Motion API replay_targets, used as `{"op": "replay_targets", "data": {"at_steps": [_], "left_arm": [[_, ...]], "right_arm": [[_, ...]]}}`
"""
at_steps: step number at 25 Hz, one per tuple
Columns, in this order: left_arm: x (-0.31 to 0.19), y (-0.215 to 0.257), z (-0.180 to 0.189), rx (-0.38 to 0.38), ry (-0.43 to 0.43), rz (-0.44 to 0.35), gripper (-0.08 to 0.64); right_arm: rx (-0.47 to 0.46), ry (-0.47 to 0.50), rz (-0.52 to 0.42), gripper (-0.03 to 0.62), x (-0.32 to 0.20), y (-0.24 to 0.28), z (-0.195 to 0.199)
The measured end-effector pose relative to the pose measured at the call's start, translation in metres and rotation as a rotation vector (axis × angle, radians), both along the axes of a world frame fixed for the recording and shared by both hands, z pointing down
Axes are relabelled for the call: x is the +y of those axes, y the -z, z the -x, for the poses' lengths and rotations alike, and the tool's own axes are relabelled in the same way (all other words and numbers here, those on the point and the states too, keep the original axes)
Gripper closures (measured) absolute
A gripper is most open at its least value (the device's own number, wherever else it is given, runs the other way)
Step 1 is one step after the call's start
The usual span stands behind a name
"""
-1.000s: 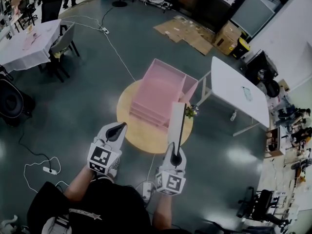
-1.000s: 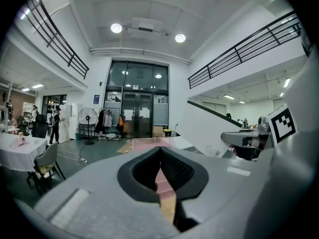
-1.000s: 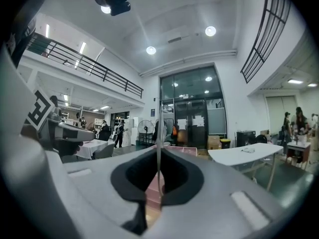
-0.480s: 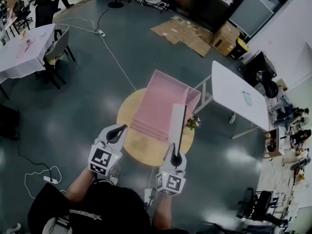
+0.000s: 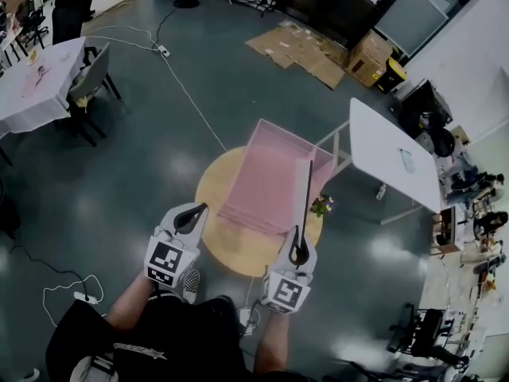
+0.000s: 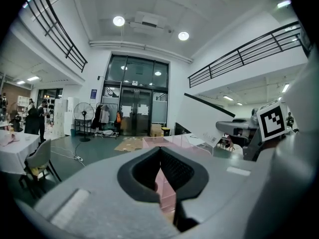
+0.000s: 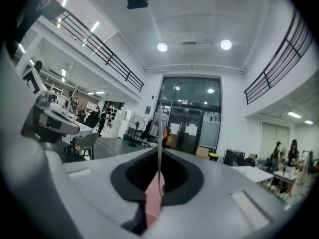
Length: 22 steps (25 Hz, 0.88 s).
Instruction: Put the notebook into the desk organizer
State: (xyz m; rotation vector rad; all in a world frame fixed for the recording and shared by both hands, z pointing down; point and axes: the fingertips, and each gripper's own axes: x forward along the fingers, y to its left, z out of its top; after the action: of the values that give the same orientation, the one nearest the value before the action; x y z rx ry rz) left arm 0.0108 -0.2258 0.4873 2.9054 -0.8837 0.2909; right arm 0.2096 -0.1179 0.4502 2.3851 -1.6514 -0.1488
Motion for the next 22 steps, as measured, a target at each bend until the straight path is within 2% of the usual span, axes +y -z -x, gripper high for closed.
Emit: {"op": "replay_targets", "data": {"at_steps": [4, 8, 12, 16, 22], "left_arm": [[-0.004, -0.002, 0.001, 0.007, 0.009, 0.006, 0.549], [-0.009, -0.011, 0.009, 0.009, 0.029, 0.021, 0.549], [-0.012, -0.012, 0.011, 0.009, 0.061, 0.028, 0.549], [-0.013, -0.011, 0.007, 0.001, 0.095, 0.016, 0.549], [-0.015, -0.016, 0.008, -0.009, 0.169, 0.034, 0.549]], "right_arm": [[0.160, -0.006, 0.006, 0.578, -0.015, 0.019, -0.011], [0.342, -0.015, 0.073, 0.578, -0.034, 0.032, -0.011], [0.459, -0.024, 0.151, 0.578, -0.052, 0.032, -0.018], [0.584, -0.043, 0.182, 0.578, -0.071, 0.027, -0.026], [0.740, -0.003, 0.263, 0.578, -0.104, 0.001, -0.033]]}}
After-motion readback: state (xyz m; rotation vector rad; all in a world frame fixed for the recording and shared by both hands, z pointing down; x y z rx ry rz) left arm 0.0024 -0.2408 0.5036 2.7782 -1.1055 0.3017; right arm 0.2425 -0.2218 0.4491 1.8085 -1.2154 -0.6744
